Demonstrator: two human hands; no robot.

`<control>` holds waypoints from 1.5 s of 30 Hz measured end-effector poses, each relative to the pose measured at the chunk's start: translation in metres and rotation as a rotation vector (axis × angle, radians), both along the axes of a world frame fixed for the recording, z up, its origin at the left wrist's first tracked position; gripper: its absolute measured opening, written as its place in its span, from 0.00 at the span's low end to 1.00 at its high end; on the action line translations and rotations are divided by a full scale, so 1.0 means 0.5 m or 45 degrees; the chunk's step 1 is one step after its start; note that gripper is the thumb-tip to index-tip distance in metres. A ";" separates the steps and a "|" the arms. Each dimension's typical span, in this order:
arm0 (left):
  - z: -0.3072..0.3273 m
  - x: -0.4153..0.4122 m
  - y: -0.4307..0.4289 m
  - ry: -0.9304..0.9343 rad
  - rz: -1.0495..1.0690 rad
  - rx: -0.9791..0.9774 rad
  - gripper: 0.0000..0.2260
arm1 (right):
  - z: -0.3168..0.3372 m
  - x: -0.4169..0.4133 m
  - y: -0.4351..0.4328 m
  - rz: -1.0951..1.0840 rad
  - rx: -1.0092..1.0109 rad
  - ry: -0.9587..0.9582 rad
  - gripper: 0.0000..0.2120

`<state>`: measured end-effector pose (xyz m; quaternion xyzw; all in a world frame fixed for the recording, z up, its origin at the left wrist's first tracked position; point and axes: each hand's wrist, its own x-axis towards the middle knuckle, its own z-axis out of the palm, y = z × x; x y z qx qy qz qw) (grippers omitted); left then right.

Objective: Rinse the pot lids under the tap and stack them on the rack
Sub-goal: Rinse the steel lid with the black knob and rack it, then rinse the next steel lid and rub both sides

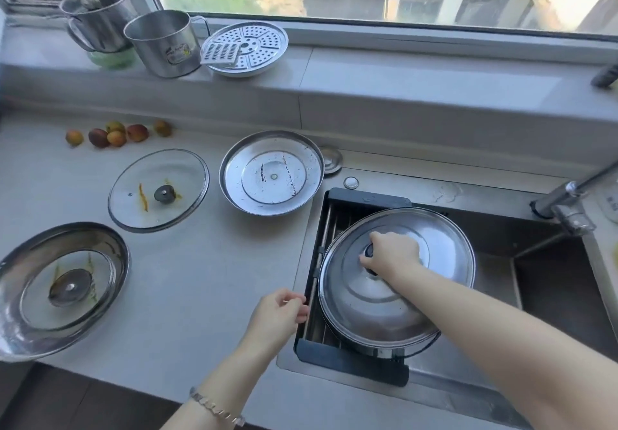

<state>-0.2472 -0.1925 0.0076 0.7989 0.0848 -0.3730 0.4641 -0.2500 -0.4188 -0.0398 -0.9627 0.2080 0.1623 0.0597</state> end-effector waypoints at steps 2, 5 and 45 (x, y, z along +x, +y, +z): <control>-0.002 0.006 -0.005 0.002 -0.013 0.000 0.09 | -0.010 -0.010 -0.003 -0.054 0.035 0.000 0.18; -0.009 0.009 -0.018 0.014 -0.034 0.006 0.09 | -0.016 -0.021 -0.006 -0.051 0.067 0.046 0.20; -0.126 0.337 -0.124 0.326 0.998 -0.435 0.19 | 0.108 0.031 -0.051 -0.292 0.431 -0.175 0.12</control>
